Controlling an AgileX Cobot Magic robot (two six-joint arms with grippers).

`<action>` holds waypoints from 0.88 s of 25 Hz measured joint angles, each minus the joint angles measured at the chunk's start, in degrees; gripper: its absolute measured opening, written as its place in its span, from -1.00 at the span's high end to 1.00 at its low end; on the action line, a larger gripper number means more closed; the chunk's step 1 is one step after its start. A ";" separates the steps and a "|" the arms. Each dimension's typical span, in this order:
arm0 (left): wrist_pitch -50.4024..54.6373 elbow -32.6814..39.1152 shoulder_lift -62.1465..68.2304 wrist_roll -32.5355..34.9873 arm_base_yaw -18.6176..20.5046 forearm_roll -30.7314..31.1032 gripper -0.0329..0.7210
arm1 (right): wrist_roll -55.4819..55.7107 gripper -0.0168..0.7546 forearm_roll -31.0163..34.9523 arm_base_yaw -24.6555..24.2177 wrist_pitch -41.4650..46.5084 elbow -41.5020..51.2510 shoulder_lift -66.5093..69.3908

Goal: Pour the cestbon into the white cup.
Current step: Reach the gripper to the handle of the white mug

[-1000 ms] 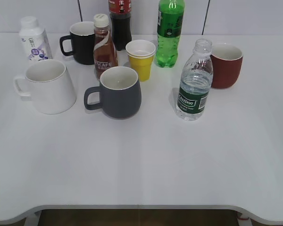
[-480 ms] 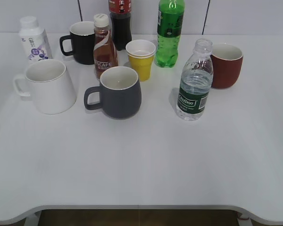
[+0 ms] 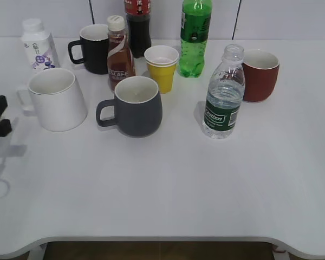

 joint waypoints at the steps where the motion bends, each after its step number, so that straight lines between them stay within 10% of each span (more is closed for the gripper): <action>1: -3.99 0.00 3.09 0.00 0.00 0.37 0.27 | 0.00 -0.21 0.00 0.00 0.00 0.00 0.00; 22: -10.05 -9.73 15.24 0.00 0.00 2.61 0.05 | 0.00 -0.21 0.00 0.00 0.00 0.00 0.00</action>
